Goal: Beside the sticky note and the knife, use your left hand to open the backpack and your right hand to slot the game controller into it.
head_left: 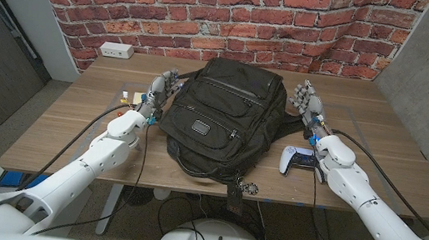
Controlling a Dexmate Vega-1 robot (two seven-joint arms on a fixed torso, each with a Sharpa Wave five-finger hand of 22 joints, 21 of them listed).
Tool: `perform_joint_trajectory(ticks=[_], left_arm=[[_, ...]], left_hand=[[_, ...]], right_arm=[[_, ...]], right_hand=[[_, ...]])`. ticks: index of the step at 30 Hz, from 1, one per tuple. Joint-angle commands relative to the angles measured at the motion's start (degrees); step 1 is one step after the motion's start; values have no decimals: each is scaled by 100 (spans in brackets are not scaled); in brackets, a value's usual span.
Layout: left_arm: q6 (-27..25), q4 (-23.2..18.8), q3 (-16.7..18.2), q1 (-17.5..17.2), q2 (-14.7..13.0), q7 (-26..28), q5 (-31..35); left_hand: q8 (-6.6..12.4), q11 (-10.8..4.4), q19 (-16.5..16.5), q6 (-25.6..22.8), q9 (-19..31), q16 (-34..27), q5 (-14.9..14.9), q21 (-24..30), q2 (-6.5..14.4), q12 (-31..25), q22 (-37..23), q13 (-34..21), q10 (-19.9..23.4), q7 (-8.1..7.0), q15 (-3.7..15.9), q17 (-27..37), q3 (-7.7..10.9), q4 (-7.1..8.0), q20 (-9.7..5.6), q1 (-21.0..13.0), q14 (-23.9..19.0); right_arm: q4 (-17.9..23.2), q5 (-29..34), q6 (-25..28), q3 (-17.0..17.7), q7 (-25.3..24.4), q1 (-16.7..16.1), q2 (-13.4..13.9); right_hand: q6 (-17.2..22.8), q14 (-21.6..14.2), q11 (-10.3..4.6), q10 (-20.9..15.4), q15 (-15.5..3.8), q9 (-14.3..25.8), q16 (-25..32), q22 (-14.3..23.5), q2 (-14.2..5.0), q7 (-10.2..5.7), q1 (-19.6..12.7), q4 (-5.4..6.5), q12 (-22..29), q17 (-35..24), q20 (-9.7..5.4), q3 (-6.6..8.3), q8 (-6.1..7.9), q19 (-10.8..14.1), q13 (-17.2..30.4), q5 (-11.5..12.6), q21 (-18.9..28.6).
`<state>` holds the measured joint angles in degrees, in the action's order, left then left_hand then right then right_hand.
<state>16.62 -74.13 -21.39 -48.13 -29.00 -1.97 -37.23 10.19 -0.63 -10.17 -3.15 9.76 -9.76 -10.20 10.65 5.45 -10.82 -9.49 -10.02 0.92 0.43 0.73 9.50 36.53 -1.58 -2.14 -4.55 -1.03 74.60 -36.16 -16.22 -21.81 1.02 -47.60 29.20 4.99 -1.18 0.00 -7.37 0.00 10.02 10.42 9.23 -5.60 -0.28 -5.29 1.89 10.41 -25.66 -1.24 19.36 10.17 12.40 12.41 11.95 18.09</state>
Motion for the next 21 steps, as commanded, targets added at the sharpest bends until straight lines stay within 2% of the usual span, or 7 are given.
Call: perform_joint_trajectory(ticks=[1, 10, 21], left_arm=[[38, -248, 11, -183, -19, 218, 71], [-86, -713, 107, -471, -197, 490, 100], [-249, -940, 116, -522, -287, 603, 134]], left_hand=[[30, -46, -54, -59, 26, -35, -19, 24, 301, -33, -25, -23, 14, -9, 8, 11, 42, -12, -121, -20, -48], [30, -55, -56, -64, 26, -33, -16, 25, 298, -34, -25, -23, 22, -12, 8, 10, 61, -39, -123, -30, -50], [28, -56, -55, -66, 27, -32, -13, 25, 295, -34, -25, -23, 29, -19, 9, 11, 80, -67, -120, -36, -53]], right_arm=[[67, 143, 60, -61, -117, 15, 22], [246, 245, 15, -48, -296, -119, 60], [762, 328, 6, 52, -544, -498, 255]], right_hand=[[46, -55, 7, -55, -14, 15, 37, 28, -71, -1, 6, -1, 33, -1, 7, 43, 31, 49, 21, 22, 18], [41, -56, 7, -56, -12, 14, 41, 29, -72, -8, 1, -12, 38, 31, -7, 56, 33, 53, 3, 24, -11], [41, -53, 4, -73, -35, 14, 45, 29, -76, -10, -9, -29, 50, 79, -15, 79, 39, 71, -23, 27, -50]])
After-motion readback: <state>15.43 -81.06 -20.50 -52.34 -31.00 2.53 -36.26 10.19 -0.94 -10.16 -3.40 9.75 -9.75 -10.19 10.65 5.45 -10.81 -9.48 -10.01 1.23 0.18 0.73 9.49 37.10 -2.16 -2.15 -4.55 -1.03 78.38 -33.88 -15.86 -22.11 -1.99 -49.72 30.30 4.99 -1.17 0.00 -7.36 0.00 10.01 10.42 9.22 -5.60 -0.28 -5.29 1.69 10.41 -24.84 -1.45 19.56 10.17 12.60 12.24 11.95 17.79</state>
